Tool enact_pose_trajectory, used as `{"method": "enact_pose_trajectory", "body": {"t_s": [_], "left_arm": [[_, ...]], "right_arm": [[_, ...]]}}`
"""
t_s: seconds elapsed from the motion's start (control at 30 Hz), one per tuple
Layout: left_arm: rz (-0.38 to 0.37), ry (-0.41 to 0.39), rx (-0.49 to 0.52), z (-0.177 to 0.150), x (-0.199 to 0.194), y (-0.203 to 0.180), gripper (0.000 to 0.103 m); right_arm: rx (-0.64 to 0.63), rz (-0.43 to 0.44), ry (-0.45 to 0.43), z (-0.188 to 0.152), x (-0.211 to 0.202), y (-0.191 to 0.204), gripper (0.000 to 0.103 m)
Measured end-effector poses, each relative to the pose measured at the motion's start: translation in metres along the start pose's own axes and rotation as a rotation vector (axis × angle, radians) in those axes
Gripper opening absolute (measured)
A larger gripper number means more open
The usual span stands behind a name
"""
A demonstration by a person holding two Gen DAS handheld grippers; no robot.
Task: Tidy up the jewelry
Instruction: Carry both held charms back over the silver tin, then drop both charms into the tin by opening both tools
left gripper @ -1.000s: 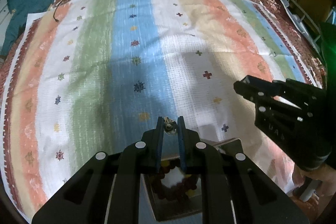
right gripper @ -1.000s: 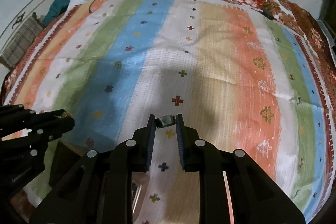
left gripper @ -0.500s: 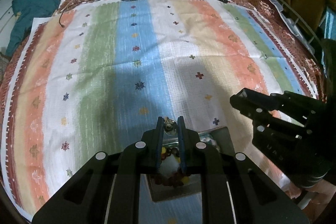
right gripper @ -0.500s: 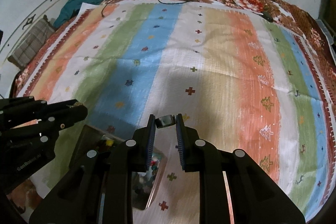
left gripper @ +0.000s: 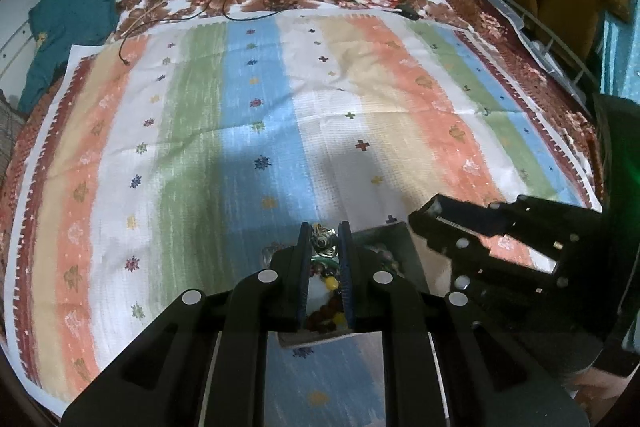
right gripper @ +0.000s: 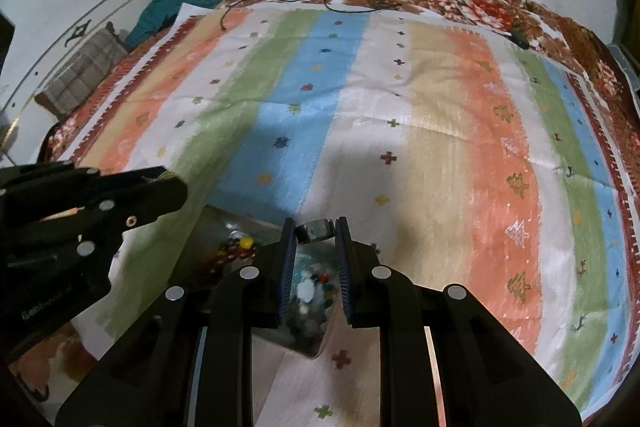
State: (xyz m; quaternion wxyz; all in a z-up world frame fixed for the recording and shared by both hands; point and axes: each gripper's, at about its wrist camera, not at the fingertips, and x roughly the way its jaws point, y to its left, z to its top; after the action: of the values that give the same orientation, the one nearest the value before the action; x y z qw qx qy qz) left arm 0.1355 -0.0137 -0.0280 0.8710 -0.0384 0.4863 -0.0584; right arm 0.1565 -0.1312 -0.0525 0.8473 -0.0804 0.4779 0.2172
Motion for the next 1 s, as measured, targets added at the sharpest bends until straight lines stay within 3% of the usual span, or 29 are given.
{"method": "enact_pose_trajectory", "body": {"t_s": [0.67,0.8,1.0], "left_arm": [[-0.020,-0.012,-0.051,-0.017,-0.017,0.000,0.013],[-0.013,-0.019,-0.084,-0.015,-0.019,0.007,0.026],[0.002,-0.023,-0.107,-0.024,-0.024,0.017,0.032]], "right_arm": [[-0.009,0.055,0.017,-0.018,-0.009,0.010,0.021],[-0.013,0.046,0.000,-0.019,-0.012,0.008,0.039],[-0.024,0.011,-0.020,-0.028,-0.022,0.003,0.045]]}}
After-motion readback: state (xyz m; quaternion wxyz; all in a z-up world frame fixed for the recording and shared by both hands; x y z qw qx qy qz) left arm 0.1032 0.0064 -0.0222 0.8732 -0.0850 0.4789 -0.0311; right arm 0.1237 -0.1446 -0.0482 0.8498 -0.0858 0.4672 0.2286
